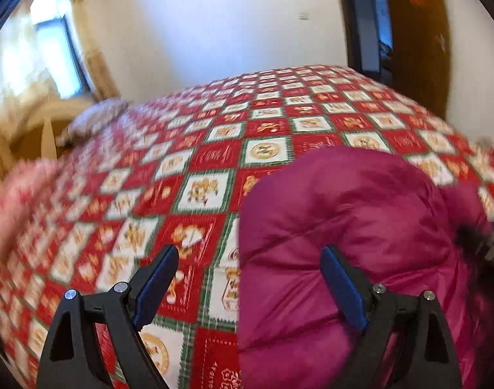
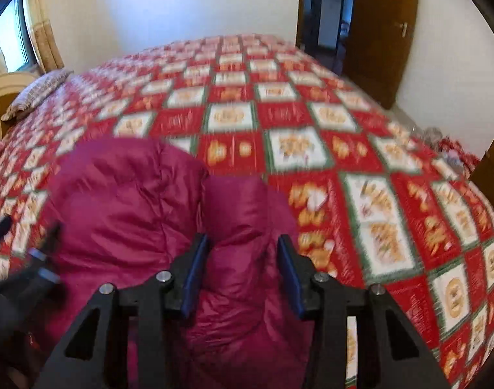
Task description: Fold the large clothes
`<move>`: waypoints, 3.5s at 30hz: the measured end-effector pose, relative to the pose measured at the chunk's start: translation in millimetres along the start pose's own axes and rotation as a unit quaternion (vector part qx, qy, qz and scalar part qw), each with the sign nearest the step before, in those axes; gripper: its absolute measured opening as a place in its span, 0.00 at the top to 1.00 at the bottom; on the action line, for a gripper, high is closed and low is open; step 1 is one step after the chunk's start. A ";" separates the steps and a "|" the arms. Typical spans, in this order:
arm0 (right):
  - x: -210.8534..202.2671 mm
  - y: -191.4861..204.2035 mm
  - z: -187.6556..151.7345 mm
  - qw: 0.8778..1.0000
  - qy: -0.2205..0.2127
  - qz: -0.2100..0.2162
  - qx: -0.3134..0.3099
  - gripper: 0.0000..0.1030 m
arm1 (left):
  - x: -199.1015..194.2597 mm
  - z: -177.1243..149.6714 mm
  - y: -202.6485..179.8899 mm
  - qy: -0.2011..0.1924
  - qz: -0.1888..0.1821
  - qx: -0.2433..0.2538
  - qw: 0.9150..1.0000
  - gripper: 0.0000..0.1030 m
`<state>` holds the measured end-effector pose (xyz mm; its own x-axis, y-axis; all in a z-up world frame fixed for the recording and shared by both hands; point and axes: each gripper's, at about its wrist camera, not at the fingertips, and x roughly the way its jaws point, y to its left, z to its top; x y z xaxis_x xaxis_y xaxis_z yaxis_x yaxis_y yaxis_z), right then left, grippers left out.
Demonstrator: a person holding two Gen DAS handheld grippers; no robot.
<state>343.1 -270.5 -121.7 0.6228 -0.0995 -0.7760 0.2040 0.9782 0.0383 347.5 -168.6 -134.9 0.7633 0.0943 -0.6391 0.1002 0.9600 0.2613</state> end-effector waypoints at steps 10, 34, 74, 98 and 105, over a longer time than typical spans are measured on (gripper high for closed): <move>34.2 -11.9 -26.3 0.998 -0.021 0.048 0.047 0.55 | -1.9 3.1 -23.1 -0.008 0.004 0.027 1.000 0.12; 53.0 -12.7 -43.9 0.996 -0.021 0.062 0.066 0.53 | 45.6 -25.2 -27.4 0.023 -0.014 0.005 1.000 0.01; 57.3 -5.2 -44.7 0.998 -0.018 0.035 0.046 0.51 | 54.3 -28.2 -20.6 0.036 -0.038 -0.013 0.999 0.01; 15.5 -19.0 -82.0 0.995 -0.058 0.059 0.048 0.35 | -6.8 -70.4 -13.3 0.004 -0.080 -0.008 0.997 0.01; 18.2 -18.3 -84.6 0.996 -0.056 0.054 0.046 0.34 | -4.7 -72.4 -16.6 0.001 -0.071 -0.001 0.997 0.01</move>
<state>286.8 -274.8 -189.7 0.7241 -0.0186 -0.6894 0.1957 0.9641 0.1796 296.0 -165.9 -188.6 0.7407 -0.0428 -0.6704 0.2060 0.9644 0.1660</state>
